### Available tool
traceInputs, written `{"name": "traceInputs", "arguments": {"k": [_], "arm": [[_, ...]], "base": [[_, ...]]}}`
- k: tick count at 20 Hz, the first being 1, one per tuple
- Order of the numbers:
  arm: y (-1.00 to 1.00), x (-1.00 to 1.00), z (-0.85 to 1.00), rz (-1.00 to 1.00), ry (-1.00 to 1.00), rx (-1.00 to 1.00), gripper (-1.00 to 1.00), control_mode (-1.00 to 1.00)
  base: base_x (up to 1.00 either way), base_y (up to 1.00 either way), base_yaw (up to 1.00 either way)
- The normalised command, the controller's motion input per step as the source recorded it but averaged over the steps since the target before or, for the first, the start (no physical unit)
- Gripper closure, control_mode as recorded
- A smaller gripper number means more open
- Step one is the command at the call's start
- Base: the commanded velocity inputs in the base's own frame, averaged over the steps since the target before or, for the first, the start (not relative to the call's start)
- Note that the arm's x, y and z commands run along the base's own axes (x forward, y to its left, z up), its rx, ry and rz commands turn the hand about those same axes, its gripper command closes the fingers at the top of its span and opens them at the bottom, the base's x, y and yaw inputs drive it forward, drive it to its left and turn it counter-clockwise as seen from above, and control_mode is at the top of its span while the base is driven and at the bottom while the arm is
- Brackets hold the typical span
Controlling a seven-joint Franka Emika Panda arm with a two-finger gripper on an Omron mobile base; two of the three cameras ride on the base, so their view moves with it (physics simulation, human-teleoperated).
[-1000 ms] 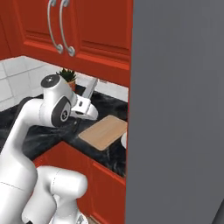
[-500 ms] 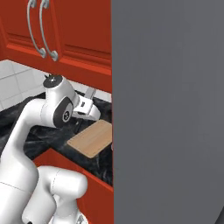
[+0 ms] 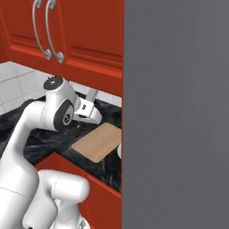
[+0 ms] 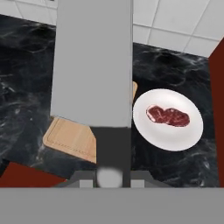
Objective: Pick up the knife from the drawer and place it on the cutting board. Then place the meat from the plate to the cutting board.
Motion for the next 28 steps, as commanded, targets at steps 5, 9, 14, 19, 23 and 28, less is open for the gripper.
{"name": "traceInputs", "arguments": {"k": [5, 9, 14, 19, 23, 28], "arm": [[0.55, -0.28, -0.56, 0.00, 0.03, 0.00, 1.00, -1.00], [0.11, -0.02, -0.56, 0.00, 0.09, 0.00, 1.00, -1.00], [0.05, 0.03, -0.65, 0.00, 0.02, 0.00, 1.00, -1.00], [0.00, 0.35, -0.39, 0.00, 0.04, 0.00, 1.00, -1.00], [0.00, 0.68, -0.40, 0.00, 0.07, 0.06, 1.00, -1.00], [-0.09, 0.54, -0.39, 0.00, 0.11, 0.13, 1.00, -1.00]], "base": [[0.00, 0.00, 0.00], [0.00, 0.00, 0.00], [0.00, 0.00, 0.00], [0.00, 0.00, 0.00], [0.00, 0.00, 0.00], [0.00, 0.00, 0.00]]}}
